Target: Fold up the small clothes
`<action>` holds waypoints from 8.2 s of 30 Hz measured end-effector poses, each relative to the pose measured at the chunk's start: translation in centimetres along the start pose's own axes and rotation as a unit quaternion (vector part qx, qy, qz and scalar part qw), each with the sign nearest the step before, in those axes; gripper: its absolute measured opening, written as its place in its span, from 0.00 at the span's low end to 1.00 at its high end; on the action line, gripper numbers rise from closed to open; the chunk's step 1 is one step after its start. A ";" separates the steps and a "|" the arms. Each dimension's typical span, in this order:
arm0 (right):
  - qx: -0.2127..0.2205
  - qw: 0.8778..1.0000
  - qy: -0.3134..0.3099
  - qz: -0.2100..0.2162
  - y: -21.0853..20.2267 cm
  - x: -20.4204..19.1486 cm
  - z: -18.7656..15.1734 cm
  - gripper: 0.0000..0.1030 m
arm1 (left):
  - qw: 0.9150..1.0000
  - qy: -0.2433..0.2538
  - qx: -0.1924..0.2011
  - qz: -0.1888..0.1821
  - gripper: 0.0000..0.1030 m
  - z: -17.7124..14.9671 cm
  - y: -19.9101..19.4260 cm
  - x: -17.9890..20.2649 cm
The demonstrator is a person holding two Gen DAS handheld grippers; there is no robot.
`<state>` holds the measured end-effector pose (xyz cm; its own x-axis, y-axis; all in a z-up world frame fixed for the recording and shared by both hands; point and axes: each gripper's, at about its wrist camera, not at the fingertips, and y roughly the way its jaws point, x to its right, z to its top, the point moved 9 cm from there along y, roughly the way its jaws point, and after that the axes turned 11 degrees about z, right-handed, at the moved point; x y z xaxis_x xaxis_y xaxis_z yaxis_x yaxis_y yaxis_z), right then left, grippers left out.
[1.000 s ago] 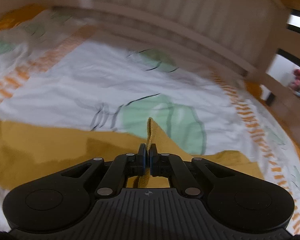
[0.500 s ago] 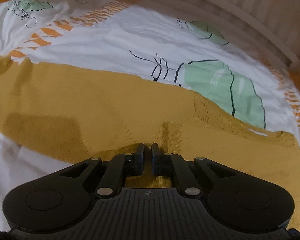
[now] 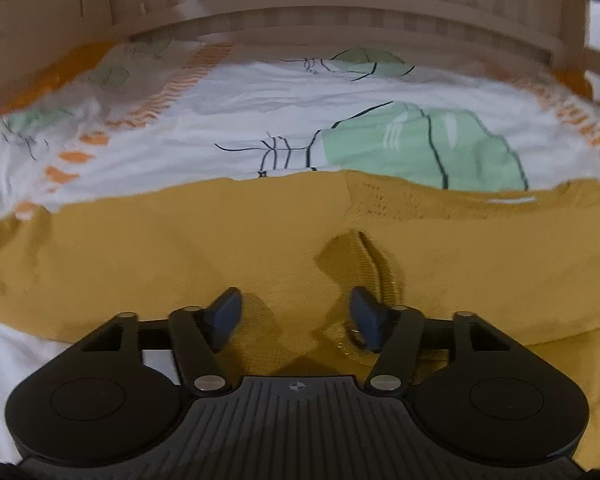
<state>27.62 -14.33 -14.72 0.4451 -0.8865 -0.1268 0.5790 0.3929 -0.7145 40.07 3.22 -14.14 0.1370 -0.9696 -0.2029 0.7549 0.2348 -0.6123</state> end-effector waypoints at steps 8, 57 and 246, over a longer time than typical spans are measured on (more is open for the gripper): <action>0.006 1.000 0.003 0.006 0.0 0.1 0.0 1.00 | 0.998 -0.053 -0.015 -0.017 0.68 0.0 0.3 -1.8; 0.080 0.991 -0.054 0.090 -0.1 -12.5 5.8 0.98 | 0.912 -0.396 -0.094 0.048 0.63 0.6 10.2 -38.5; 0.140 0.964 0.224 -0.022 -17.9 13.7 1.7 0.74 | 0.978 -0.148 -0.057 -0.139 0.26 -5.1 -14.5 -7.1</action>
<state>24.55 -33.05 -2.50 0.1123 -0.8957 -0.4303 0.7807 0.3474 -0.5195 24.91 7.02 -7.73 0.1286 -0.9708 0.2024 0.7147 -0.0508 -0.6976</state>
